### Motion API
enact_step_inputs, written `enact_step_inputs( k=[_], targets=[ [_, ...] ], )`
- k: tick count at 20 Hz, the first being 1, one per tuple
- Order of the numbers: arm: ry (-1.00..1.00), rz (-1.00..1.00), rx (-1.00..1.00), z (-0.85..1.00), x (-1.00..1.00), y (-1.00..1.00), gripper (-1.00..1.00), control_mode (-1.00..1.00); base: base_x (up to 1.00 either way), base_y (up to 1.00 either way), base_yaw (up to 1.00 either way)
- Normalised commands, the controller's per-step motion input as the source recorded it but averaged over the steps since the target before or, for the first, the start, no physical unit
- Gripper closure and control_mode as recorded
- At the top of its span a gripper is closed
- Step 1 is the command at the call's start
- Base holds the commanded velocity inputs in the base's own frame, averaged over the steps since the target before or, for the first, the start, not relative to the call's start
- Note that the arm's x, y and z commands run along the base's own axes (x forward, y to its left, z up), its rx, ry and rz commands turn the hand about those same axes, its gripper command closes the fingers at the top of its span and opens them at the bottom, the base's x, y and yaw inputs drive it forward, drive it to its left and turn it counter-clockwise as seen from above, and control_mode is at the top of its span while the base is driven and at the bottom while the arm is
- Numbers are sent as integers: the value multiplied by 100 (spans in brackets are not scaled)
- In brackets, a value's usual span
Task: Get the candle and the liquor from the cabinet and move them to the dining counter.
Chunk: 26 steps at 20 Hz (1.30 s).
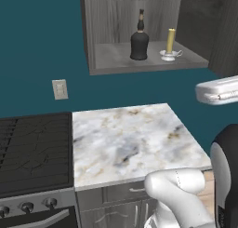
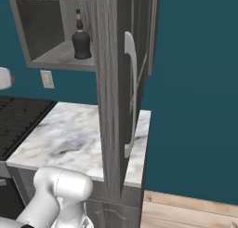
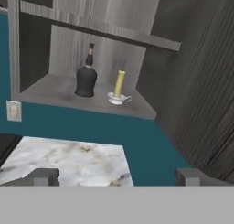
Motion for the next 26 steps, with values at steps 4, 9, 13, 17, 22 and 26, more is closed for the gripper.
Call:
enact_step_inputs(
  k=[4, 9, 13, 17, 22, 26],
  targets=[
    [-5, 0, 13, 0, 11, 16, -100, -100, 0, 0, 0],
    [-5, 0, 10, 0, 18, 15, -100, -100, 0, 0, 0],
    [-7, 0, 4, 0, 15, 1, -100, -100, 0, 0, 0],
    [-14, 11, 7, 0, 21, 0, -100, -100, 0, 0, 0],
    [-14, 15, 9, 0, 28, 0, -100, -100, 0, 0, 0],
    [-8, 11, 3, 0, 29, 0, -100, -100, 0, 0, 0]
  ],
)
